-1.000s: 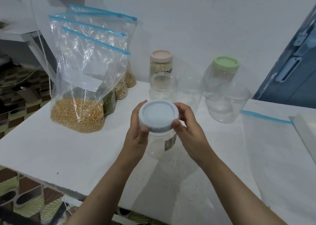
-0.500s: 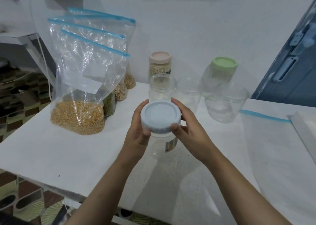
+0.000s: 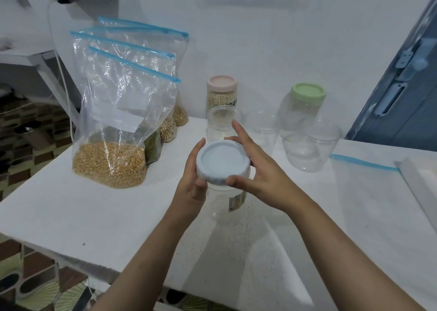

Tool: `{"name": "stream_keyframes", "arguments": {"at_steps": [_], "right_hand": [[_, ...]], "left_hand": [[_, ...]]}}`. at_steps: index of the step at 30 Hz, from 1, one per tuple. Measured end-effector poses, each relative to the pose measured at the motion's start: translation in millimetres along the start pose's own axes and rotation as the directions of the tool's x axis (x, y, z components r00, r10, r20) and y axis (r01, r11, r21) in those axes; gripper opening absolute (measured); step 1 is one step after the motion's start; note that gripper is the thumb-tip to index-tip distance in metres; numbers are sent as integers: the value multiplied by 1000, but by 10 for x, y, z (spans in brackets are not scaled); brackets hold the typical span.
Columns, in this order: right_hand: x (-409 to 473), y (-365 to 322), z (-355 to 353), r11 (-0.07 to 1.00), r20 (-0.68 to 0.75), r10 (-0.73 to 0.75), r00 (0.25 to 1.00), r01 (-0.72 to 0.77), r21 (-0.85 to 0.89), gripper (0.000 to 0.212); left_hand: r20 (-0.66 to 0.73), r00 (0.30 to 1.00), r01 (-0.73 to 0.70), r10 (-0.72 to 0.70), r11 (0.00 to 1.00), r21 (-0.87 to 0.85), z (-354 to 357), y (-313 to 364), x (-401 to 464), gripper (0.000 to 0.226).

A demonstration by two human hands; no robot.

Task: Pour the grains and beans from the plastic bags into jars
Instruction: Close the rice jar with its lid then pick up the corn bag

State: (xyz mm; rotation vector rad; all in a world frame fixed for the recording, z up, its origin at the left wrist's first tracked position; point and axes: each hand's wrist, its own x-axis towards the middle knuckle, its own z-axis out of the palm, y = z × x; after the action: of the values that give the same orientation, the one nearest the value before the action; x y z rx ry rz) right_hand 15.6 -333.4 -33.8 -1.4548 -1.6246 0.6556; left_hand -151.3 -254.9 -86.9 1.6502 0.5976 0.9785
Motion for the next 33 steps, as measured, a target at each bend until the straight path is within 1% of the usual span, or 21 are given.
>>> {"name": "stream_keyframes", "arguments": {"at_steps": [2, 5, 7, 10, 11, 13, 16, 18, 19, 21, 22, 25, 28, 30, 33], "right_hand": [[14, 20, -17, 1000, -11, -26, 1000, 26, 12, 94], [37, 27, -5, 997, -37, -45, 998, 47, 54, 92], [54, 22, -13, 992, -73, -44, 996, 52, 111, 91], [59, 30, -92, 992, -149, -38, 988, 55, 116, 87], [37, 57, -127, 991, -187, -18, 982, 43, 129, 88], [-60, 186, -205, 982, -272, 77, 959, -25, 188, 93], [-283, 442, -331, 959, -332, 259, 907, -200, 201, 102], [-428, 605, -427, 940, -334, 337, 880, -300, 161, 103], [-495, 685, -477, 933, -342, 360, 868, -338, 122, 98], [-592, 822, -537, 910, -336, 395, 855, -415, 12, 88], [-637, 886, -544, 892, -320, 408, 855, -448, -61, 88], [-755, 1064, -484, 810, -286, 449, 847, -521, -270, 88], [-860, 1182, -418, 724, -271, 471, 840, -543, -426, 82], [-889, 1225, -412, 705, -253, 478, 841, -539, -461, 81], [-880, 1231, -419, 740, -260, 469, 844, -536, -406, 76]], "left_hand": [[10, 1000, 12, -12, 1000, -7, -2, 8, 0, 100], [9, 999, 50, -50, 999, 0, 11, 10, 32, 113], [22, 998, 63, -62, 998, -28, 20, 26, 47, 117], [2, 996, 92, -92, 995, -49, 38, 23, 63, 105], [-13, 995, 97, -98, 993, -66, 54, 12, 68, 102], [-27, 995, 92, -94, 993, -79, 107, -22, 64, 103], [-28, 996, 78, -79, 996, -52, 262, -38, 73, 98], [-31, 997, 72, -73, 996, -46, 354, -62, 106, 95], [-34, 997, 69, -70, 997, -41, 394, -73, 130, 94], [-46, 997, 54, -55, 998, -24, 453, -98, 177, 93], [-50, 998, 43, -44, 999, -19, 477, -105, 196, 92], [-42, 999, 28, -28, 999, -18, 541, -120, 243, 85], [-25, 1000, 18, -18, 1000, -22, 595, -129, 260, 84], [-9, 1000, 11, -12, 1000, -25, 630, -130, 263, 84], [5, 1000, 9, -9, 1000, -13, 665, -137, 277, 81]]}}
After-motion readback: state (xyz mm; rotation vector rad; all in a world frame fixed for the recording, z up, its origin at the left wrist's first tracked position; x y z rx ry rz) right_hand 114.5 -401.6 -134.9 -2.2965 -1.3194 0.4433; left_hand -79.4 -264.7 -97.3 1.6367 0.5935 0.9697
